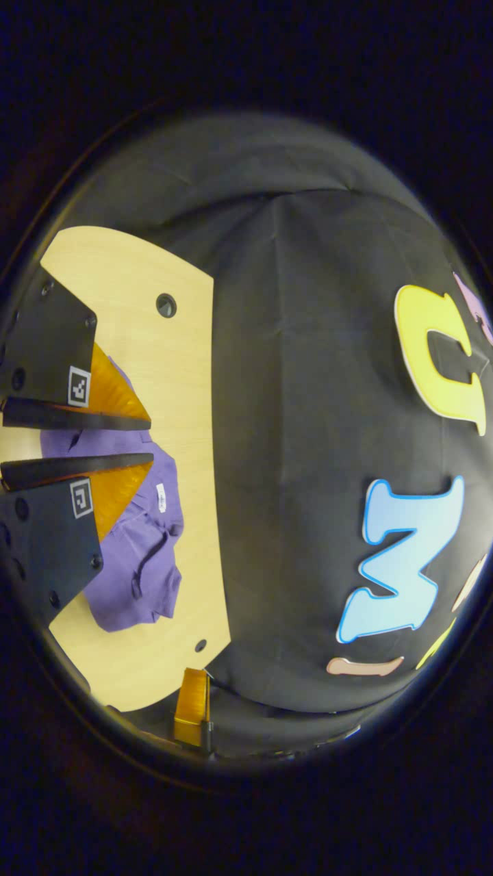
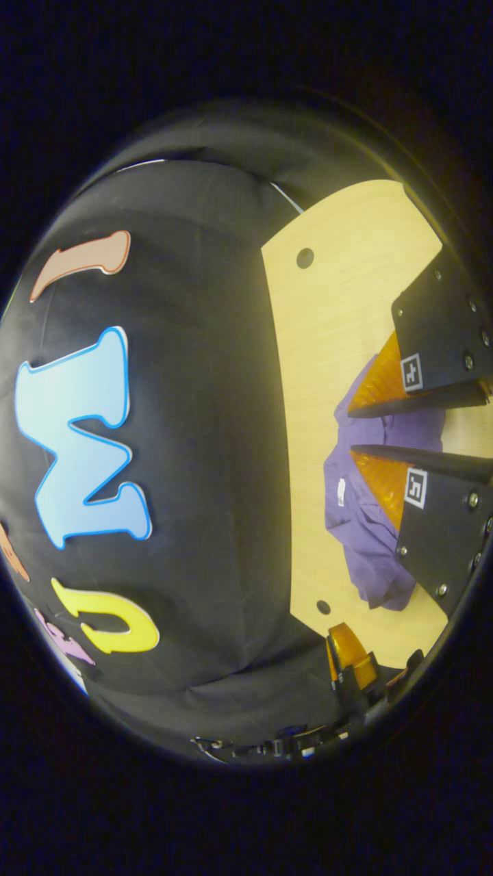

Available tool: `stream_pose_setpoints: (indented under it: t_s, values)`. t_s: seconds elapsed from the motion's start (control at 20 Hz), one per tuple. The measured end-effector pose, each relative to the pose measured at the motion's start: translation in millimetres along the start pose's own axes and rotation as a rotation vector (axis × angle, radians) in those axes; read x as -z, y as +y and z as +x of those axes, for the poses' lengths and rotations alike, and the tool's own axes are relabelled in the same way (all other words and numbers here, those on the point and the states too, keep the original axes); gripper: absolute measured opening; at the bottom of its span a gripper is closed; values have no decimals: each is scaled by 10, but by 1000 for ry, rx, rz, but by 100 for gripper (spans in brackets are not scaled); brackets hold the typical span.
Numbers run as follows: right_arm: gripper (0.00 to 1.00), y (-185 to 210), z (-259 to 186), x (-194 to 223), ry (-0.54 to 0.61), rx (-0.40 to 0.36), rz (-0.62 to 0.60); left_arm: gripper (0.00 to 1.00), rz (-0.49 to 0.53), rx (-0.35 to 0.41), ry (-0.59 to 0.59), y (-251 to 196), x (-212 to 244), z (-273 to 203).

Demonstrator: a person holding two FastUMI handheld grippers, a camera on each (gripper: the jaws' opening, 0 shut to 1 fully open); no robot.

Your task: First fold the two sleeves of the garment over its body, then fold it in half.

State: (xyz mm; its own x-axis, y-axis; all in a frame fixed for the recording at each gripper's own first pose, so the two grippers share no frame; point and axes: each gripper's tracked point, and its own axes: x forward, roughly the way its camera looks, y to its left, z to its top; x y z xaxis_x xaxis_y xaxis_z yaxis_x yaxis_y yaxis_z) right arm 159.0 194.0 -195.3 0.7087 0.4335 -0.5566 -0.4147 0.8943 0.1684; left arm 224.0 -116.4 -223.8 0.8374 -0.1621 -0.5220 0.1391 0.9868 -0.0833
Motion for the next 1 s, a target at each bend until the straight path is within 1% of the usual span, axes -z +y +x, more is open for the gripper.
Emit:
stream_pose_setpoints:
  t_s: [0.05, 0.1, 0.3, 0.35, 0.4, 0.45, 0.55, 0.6, 0.7, 0.75, 0.8, 0.85, 0.9, 1.0]
  values:
    - [26, 40, -139, -23, -20, -10, -6, 19, 5, -1, -29, -23, -77, -170]
    - [26, 77, -270, -57, -41, -17, -12, 24, 14, -1, -54, -55, -145, -346]
    - [26, 214, -813, -205, -130, -49, -34, 24, 28, -5, -155, -203, -394, -1126]
    - [26, 247, -939, -238, -150, -58, -33, 29, 25, -5, -181, -253, -447, -1344]
    - [26, 274, -1067, -255, -167, -66, -32, 29, 25, -9, -204, -276, -478, -1513]
    - [26, 301, -1187, -272, -182, -75, -32, 24, 26, -13, -221, -302, -498, -1668]
    - [26, 347, -1382, -293, -213, -85, -39, 29, 30, -30, -259, -324, -536, -1973]
    - [26, 373, -1463, -302, -231, -91, -41, 24, 29, -34, -287, -336, -582, -2105]
    - [25, 403, -1586, -293, -260, -105, -46, 23, 28, -47, -313, -349, -582, -2351]
    - [25, 402, -1631, -279, -270, -104, -55, 24, 35, -52, -321, -348, -562, -2447]
    - [26, 406, -1673, -252, -277, -104, -67, 28, 46, -63, -335, -343, -578, -2546]
    - [26, 410, -1710, -223, -278, -102, -77, 21, 53, -67, -351, -343, -625, -2609]
    - [26, 427, -1716, -194, -270, -102, -86, 23, 55, -61, -367, -376, -663, -2676]
    - [26, 466, -1718, -96, -246, -118, -101, 28, 57, -73, -381, -389, -677, -2761]
